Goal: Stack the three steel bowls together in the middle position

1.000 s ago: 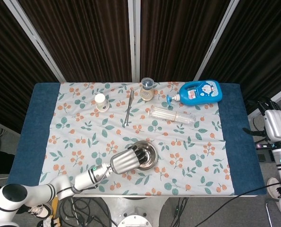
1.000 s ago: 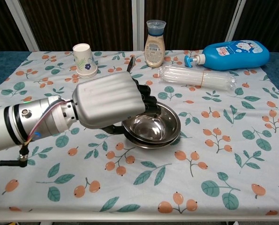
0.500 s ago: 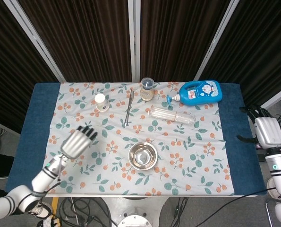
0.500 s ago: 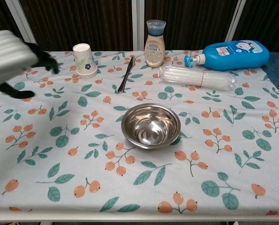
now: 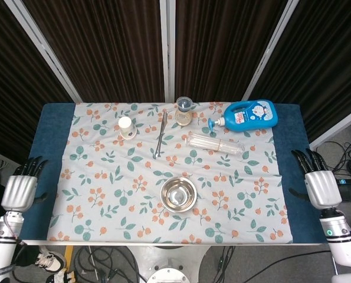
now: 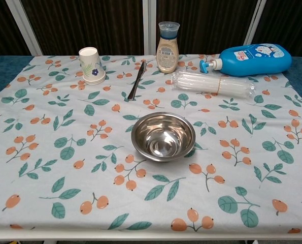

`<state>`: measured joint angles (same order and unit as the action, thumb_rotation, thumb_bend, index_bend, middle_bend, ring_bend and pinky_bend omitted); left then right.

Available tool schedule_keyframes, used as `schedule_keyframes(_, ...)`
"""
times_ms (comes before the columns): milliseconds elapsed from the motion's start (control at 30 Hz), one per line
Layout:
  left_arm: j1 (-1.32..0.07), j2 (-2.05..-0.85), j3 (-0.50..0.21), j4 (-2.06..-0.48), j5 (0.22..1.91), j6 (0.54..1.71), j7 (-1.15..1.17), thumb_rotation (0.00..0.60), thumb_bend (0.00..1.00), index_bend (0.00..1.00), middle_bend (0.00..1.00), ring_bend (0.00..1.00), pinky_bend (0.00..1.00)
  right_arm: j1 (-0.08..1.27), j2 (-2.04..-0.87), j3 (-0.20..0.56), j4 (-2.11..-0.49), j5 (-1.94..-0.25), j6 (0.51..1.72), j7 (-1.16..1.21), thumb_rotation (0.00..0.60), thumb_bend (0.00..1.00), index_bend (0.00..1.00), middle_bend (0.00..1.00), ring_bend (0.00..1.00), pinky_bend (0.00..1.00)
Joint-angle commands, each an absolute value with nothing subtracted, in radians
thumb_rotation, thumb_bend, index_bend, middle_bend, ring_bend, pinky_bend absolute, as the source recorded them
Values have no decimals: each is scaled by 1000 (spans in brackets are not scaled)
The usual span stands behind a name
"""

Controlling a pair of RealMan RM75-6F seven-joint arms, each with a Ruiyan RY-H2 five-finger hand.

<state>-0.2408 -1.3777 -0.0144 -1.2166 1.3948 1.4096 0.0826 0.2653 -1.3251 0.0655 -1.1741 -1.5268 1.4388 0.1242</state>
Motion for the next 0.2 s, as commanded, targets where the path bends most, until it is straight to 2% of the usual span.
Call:
schedule_keyframes(33, -223, -1378, -13, -1202, 1393, 1425, 60, 600, 109, 198, 201, 135, 278, 246, -1342, 60, -1151, -1525, 1453, 127, 600, 0, 40, 88, 0, 68)
schedule_keyframes(200, -214, -1369, -24, -1193, 1408, 1441, 38, 600, 114, 198, 201, 135, 276, 236, -1347, 67, -1139, -1514, 1455, 144, 600, 0, 39, 89, 0, 60)
